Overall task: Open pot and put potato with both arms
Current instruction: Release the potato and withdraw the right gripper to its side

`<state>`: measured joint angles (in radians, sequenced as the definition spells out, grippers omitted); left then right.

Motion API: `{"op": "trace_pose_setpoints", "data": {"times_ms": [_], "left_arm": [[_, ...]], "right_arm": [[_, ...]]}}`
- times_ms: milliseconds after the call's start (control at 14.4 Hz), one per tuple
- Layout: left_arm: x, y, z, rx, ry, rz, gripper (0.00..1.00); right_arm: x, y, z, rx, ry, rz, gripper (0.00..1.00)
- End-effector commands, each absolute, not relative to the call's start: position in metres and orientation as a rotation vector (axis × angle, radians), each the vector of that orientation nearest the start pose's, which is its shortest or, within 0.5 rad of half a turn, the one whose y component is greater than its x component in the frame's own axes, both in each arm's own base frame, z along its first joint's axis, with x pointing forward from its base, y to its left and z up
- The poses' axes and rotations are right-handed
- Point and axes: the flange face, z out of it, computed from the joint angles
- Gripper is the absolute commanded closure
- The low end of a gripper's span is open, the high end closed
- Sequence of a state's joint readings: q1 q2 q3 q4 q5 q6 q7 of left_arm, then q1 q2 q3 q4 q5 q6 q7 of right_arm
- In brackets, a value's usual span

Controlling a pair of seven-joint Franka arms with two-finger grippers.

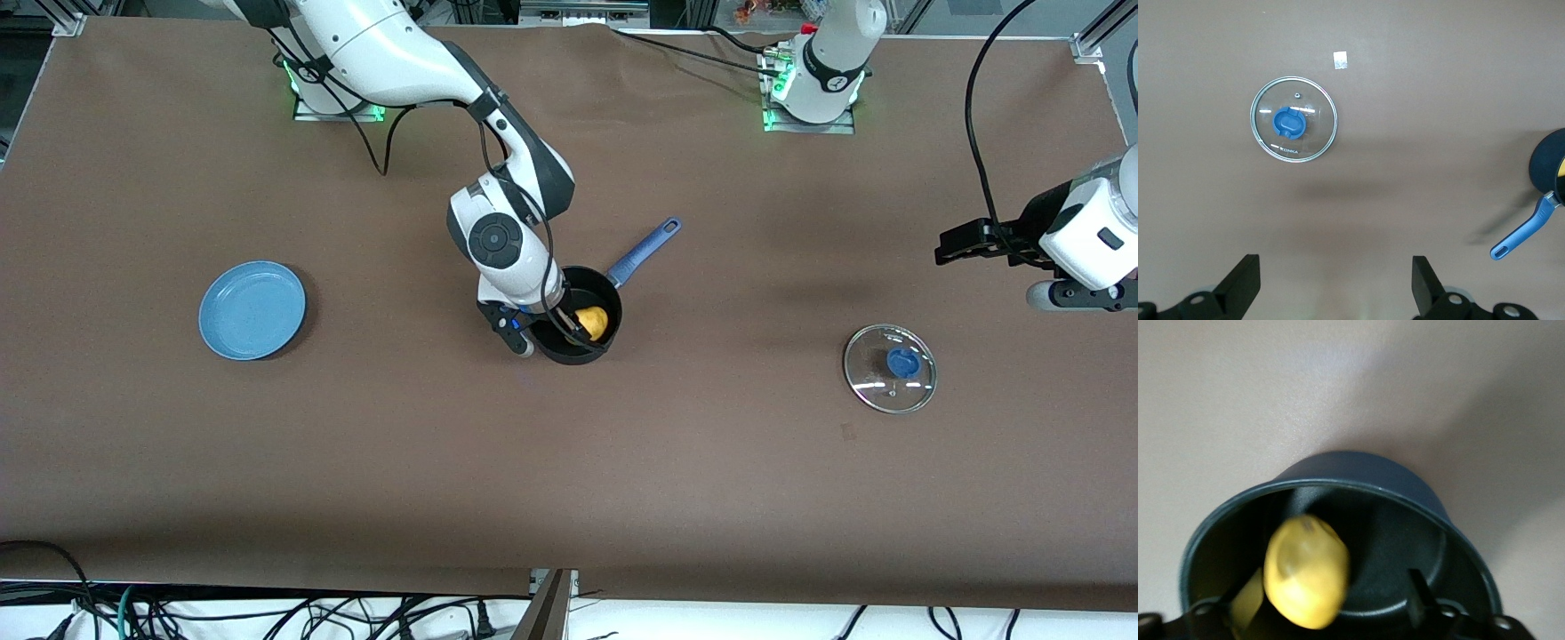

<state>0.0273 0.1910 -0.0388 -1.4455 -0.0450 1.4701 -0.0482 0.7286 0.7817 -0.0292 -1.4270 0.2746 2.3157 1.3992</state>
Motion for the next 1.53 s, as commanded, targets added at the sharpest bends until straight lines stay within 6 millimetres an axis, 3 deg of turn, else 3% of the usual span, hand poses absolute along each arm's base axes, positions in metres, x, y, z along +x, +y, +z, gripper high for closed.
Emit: {"op": "trace_pose_setpoints", "data": {"times_ms": [0, 209, 557, 696, 835, 975, 1044, 1114, 1323, 1462], "left_arm": [[0.601, -0.007, 0.569, -3.171, -0.052, 0.260, 0.00], [0.600, -0.007, 0.570, -3.170, -0.052, 0.257, 0.00], [0.601, -0.007, 0.569, -3.168, -0.052, 0.260, 0.00], [0.600, -0.006, 0.570, -3.162, -0.052, 0.256, 0.00], [0.601, -0.006, 0.570, -3.161, -0.052, 0.256, 0.00], [0.601, -0.005, 0.570, -3.158, -0.050, 0.256, 0.00], [0.602, -0.006, 0.575, -3.158, -0.048, 0.236, 0.00], [0.603, -0.005, 0.576, -3.155, -0.048, 0.231, 0.00], [0.604, -0.005, 0.575, -3.157, -0.048, 0.234, 0.00], [0.604, -0.005, 0.575, -3.157, -0.048, 0.234, 0.00]], "right_arm": [[0.565, 0.471, 0.308, -2.750, 1.196, 0.153, 0.00], [0.580, 0.425, 0.379, -2.824, 1.113, 0.133, 0.00], [0.605, 0.303, 0.462, -3.029, 0.810, 0.153, 0.00], [0.609, 0.255, 0.485, -3.061, 0.626, 0.169, 0.00], [0.604, 0.184, 0.498, -3.045, 0.496, 0.198, 0.00], [0.595, 0.113, 0.505, -3.042, 0.234, 0.177, 0.00], [0.591, 0.090, 0.510, -3.066, 0.131, 0.161, 0.00], [0.588, 0.073, 0.516, -3.098, 0.057, 0.144, 0.00], [0.572, 0.050, 0.530, -3.193, -0.094, 0.119, 0.00], [0.561, 0.030, 0.543, -3.187, -0.025, 0.147, 0.00]]}}
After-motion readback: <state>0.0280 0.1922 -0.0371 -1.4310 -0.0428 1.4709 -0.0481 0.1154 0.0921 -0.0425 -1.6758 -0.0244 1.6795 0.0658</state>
